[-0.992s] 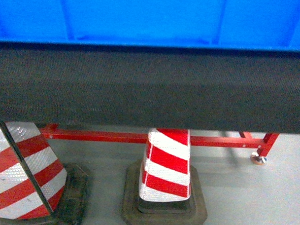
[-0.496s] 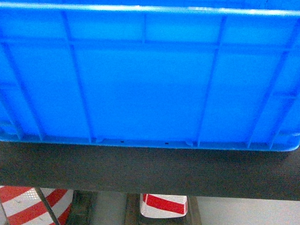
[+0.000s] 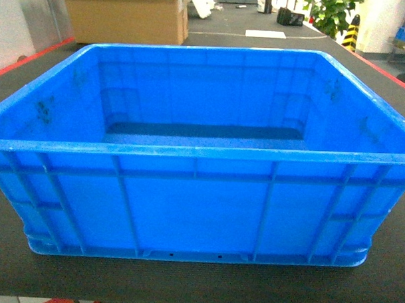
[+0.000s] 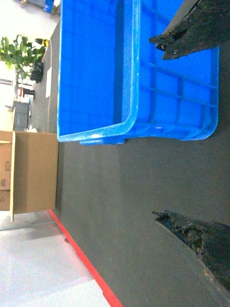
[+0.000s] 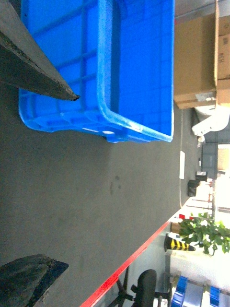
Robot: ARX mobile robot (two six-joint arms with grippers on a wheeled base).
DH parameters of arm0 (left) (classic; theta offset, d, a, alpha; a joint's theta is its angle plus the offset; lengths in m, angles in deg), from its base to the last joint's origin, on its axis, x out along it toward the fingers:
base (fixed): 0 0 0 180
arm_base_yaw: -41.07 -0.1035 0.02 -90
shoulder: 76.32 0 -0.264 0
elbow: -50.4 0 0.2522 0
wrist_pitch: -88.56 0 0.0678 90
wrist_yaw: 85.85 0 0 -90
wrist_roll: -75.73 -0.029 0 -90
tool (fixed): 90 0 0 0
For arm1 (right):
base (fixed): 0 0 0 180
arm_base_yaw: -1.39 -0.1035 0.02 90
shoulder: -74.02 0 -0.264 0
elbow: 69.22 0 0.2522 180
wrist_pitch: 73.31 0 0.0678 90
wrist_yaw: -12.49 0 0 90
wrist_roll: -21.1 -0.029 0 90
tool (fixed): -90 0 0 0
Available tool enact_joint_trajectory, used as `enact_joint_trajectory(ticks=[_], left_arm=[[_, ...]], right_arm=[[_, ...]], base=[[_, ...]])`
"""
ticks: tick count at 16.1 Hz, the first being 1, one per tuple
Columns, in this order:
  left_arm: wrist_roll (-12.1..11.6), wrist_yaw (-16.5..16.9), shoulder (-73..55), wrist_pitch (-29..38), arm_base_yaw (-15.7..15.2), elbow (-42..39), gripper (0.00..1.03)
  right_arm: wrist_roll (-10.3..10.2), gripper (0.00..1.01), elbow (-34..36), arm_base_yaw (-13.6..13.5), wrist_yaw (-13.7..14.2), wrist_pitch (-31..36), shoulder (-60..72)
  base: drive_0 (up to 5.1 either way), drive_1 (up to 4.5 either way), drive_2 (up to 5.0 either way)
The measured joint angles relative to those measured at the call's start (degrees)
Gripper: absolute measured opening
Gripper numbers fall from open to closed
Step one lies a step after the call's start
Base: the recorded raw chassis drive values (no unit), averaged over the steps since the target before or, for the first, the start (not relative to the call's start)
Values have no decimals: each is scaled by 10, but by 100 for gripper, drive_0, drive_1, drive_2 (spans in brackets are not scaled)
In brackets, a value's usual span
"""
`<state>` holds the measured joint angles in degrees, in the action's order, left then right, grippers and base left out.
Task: Place box next to blue box on left shelf
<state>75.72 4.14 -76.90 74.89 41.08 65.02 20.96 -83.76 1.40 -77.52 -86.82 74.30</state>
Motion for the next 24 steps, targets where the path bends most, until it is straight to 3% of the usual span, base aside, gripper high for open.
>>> enact_joint_trajectory(ticks=[24], left_arm=[[0,0,0,-3,0,0,98]], right_arm=[[0,98,0,0,0,-6,0]], base=[[0,0,0]])
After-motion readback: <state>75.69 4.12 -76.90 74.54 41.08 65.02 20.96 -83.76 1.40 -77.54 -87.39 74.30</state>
